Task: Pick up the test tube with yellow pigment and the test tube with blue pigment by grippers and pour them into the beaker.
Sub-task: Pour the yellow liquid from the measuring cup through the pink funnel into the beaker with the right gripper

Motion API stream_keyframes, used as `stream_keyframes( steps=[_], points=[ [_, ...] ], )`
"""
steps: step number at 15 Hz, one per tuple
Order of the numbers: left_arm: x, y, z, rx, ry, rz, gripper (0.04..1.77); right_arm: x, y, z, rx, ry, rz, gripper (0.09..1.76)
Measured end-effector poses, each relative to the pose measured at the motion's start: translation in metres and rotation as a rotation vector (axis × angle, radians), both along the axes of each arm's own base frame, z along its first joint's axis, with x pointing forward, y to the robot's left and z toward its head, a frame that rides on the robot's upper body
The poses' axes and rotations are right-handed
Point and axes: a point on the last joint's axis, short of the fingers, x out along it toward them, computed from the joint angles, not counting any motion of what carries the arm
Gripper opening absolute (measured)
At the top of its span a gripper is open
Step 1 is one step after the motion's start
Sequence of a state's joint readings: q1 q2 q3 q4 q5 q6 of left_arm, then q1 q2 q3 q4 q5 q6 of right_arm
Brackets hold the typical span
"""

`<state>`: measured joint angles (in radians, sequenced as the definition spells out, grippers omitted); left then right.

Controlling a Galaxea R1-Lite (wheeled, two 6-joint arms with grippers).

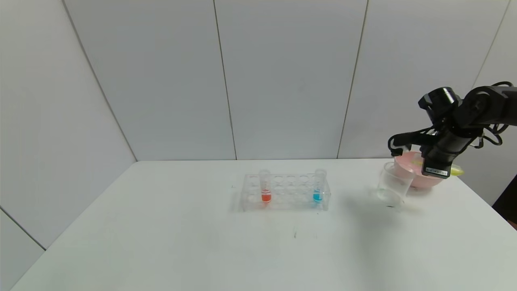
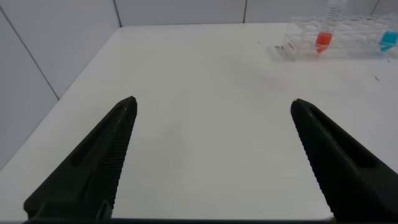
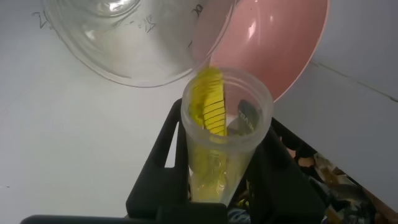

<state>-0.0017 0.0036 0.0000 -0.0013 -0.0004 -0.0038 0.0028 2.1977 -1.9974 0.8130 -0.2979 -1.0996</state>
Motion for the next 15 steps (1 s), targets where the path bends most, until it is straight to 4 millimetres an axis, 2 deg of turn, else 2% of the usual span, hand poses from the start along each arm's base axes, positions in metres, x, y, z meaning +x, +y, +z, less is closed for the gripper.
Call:
stream_keyframes(
  steps=[10,15],
  points=[
    [0.000,0.000,0.000,0.000,0.000,0.000,1.76,0.008,0.009,-0.009,-0.121,-0.008,-0.045,0.58],
    [0.000,0.000,0.000,0.000,0.000,0.000,1.76,0.012,0.017,-0.009,-0.275,-0.020,-0.054,0.58]
  ],
)
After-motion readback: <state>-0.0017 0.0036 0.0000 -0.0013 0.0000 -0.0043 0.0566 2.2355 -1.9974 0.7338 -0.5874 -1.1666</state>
